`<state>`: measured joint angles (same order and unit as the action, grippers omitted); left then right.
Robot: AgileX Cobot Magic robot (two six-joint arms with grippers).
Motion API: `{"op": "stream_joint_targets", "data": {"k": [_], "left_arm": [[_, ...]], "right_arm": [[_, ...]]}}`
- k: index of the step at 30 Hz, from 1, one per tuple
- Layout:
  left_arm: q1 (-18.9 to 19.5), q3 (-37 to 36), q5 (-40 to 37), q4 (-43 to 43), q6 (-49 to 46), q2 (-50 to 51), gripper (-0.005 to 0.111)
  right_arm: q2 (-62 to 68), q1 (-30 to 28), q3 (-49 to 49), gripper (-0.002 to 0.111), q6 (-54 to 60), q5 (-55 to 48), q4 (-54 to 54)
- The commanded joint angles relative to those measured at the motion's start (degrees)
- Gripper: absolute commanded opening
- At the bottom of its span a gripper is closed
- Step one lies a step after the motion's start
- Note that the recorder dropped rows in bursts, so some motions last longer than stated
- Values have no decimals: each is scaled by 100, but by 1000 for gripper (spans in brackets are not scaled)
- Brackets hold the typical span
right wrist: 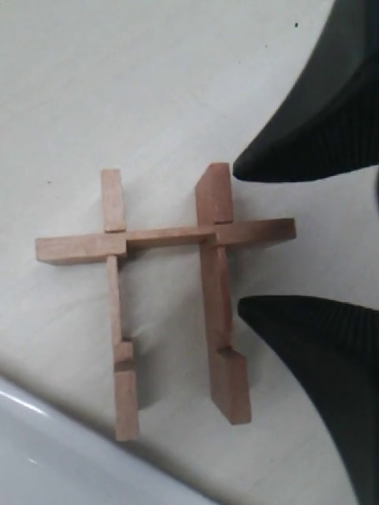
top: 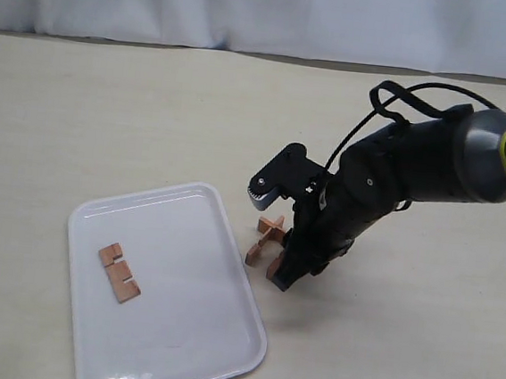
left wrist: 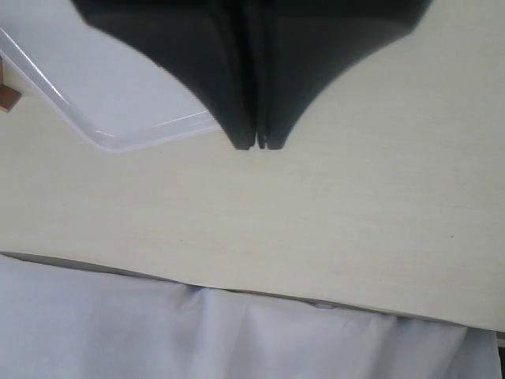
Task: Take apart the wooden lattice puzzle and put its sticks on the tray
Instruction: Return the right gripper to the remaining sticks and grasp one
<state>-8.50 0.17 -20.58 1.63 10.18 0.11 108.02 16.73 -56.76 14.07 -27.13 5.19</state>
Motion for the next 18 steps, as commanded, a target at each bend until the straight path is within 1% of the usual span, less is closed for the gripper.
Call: {"op": "stream_joint_targets", "data": {"k": [1, 2, 3, 4, 5, 7, 8, 9, 10, 11, 15, 18], "left_arm": [[13, -17, 76, 37, -6, -11, 0], [13, -17, 76, 37, -6, -11, 0], [13, -17, 76, 37, -6, -11, 0], [13, -17, 76, 37, -6, -11, 0], [13, -17, 76, 37, -6, -11, 0], [13, -17, 76, 37, -6, -11, 0], [13, -17, 76, 37, -6, -11, 0], [13, -17, 76, 37, -6, -11, 0], [13, -17, 76, 37, -6, -11, 0], [13, -17, 76, 37, -6, -11, 0], [13, -17, 76, 37, -6, -11, 0], [13, -17, 76, 37, -6, -11, 0]], "right_arm": [[18, 5, 9, 41, 11, 91, 83], [18, 5, 9, 38, 11, 119, 83], [18, 5, 9, 30, -12, 140, 83], [18, 5, 9, 25, -12, 153, 83], [18, 5, 9, 23, -39, 153, 83], [18, 5, 9, 23, -122, 153, 83], [18, 5, 9, 21, -122, 153, 83], [18, 5, 9, 16, -122, 153, 83], [18, 5, 9, 7, -122, 141, 83], [18, 5, 9, 5, -122, 130, 83], [-52, 5, -59, 5, -75, -221, 83], [-442, 5, -96, 5, -75, -502, 83]]}}
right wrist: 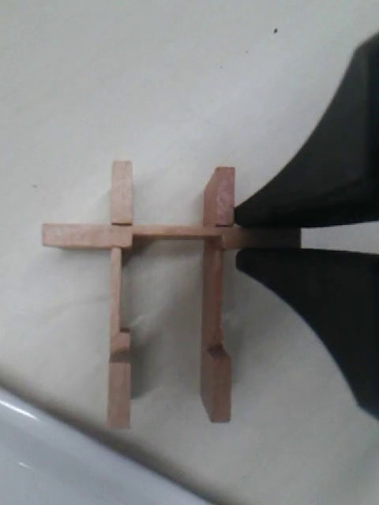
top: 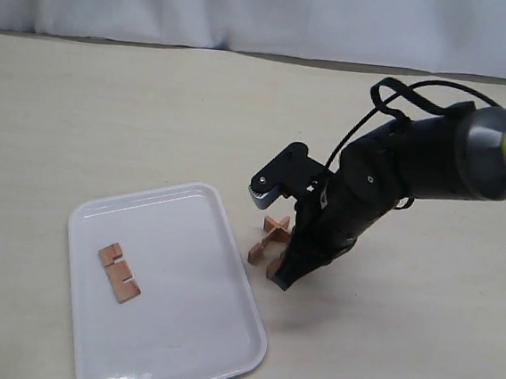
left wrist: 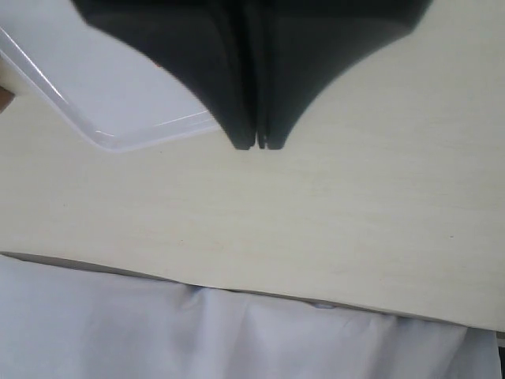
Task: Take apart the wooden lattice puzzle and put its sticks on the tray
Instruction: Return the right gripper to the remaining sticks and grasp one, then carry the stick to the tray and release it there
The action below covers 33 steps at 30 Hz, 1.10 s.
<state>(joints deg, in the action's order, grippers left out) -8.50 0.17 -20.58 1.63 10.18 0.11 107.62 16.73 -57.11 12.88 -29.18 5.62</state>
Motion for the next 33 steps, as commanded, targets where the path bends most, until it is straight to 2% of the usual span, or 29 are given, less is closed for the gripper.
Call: {"op": "stream_joint_targets", "data": {"k": [1, 5, 11, 18, 26, 29, 33], "left_arm": [[13, -17, 76, 37, -6, -11, 0], [13, -17, 76, 37, -6, -11, 0], [13, -17, 76, 37, -6, -11, 0], [13, -17, 76, 37, -6, -11, 0], [13, -17, 76, 37, -6, -11, 0], [13, -17, 76, 37, -6, -11, 0], [13, -17, 76, 37, -6, -11, 0]], "right_arm": [[-609, 5, -61, 5, 45, -411, 40], [-1389, 5, -61, 5, -49, -665, -106], [-1772, 203, -61, 5, -228, -463, -1192], [-1102, 1344, -157, 5, -837, 642, -1284], [152, 1878, -1053, 5, -1288, 709, -1327], [491, 1879, -1325, 13, -1288, 668, -1537], [749, 1867, -1547, 36, -1440, 697, -1523]]}}
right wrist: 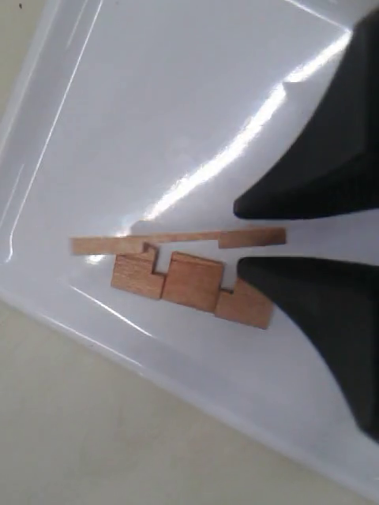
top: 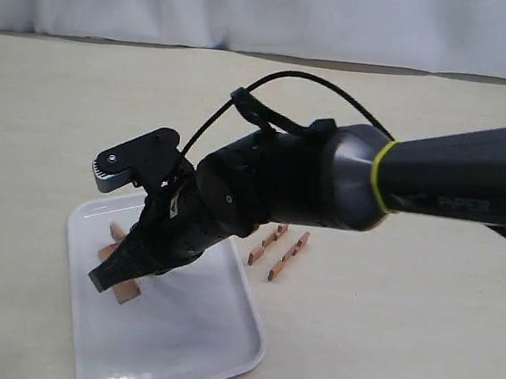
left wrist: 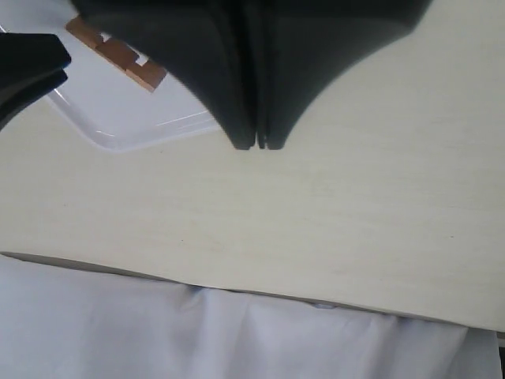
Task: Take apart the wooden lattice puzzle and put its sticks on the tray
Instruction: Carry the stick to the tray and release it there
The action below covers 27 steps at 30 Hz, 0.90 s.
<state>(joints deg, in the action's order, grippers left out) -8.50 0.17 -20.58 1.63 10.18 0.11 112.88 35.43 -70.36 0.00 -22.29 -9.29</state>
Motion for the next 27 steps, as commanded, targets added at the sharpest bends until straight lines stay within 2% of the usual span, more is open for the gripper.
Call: {"op": "stream_joint_targets", "data": {"k": [1, 3, 6, 23, 27], "left_arm": [[13, -17, 76, 37, -6, -11, 0], [13, -17, 76, 37, -6, -11, 0], [13, -17, 76, 37, -6, -11, 0], [13, -17, 76, 37, -6, -11, 0], [13, -17, 76, 37, -6, -11, 0]], "right_arm": [[234, -3, -267, 43, -195, 7, -33], [202, -3, -340, 57, -206, -33, -8], [30, -3, -452, 64, -96, -273, -8], [-629, -15, -541, 64, -64, -1918, 892], [-960, -15, -471, 56, 0, -2246, 881]]}}
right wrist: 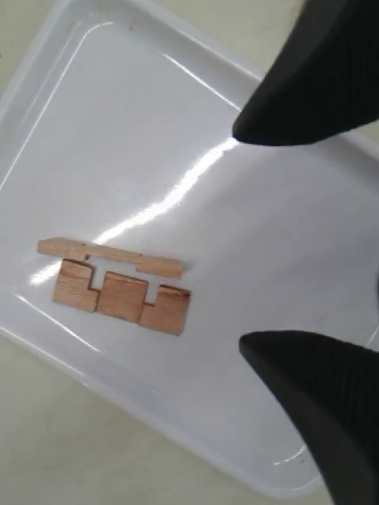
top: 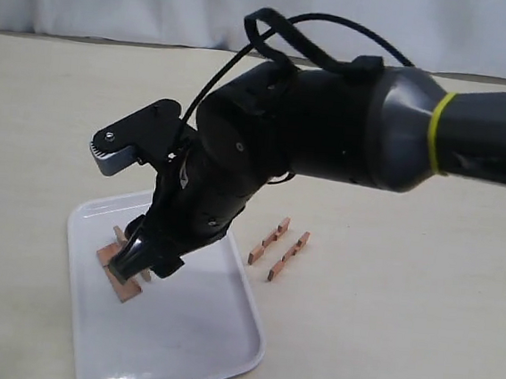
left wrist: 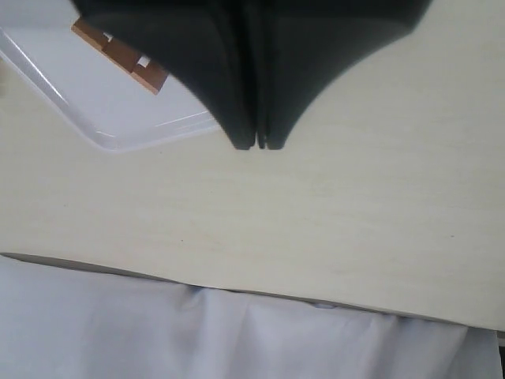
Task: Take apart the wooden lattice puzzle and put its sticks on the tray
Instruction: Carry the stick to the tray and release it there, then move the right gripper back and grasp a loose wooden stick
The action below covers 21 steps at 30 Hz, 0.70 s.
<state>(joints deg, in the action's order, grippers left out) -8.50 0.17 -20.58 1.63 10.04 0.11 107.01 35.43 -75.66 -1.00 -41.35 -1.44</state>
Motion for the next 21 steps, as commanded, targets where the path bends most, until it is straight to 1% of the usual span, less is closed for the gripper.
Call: {"op": "stream_joint_targets", "data": {"k": [1, 5, 9, 18, 21], "left_arm": [[13, -17, 76, 37, 8, -11, 0], [13, -17, 76, 37, 8, -11, 0], [13, -17, 76, 37, 8, -11, 0], [13, -17, 76, 37, 8, -11, 0], [13, -17, 76, 37, 8, -11, 0]], "right_arm": [[-448, -15, 108, 54, 142, -350, 144], [-795, -41, 385, 45, -94, -350, 831], [-1094, -289, 723, 45, -656, -377, 1560], [-1352, -1186, 1546, 45, -587, -480, 2058], [-1352, -1331, 1863, 50, -560, -211, 2201]]}}
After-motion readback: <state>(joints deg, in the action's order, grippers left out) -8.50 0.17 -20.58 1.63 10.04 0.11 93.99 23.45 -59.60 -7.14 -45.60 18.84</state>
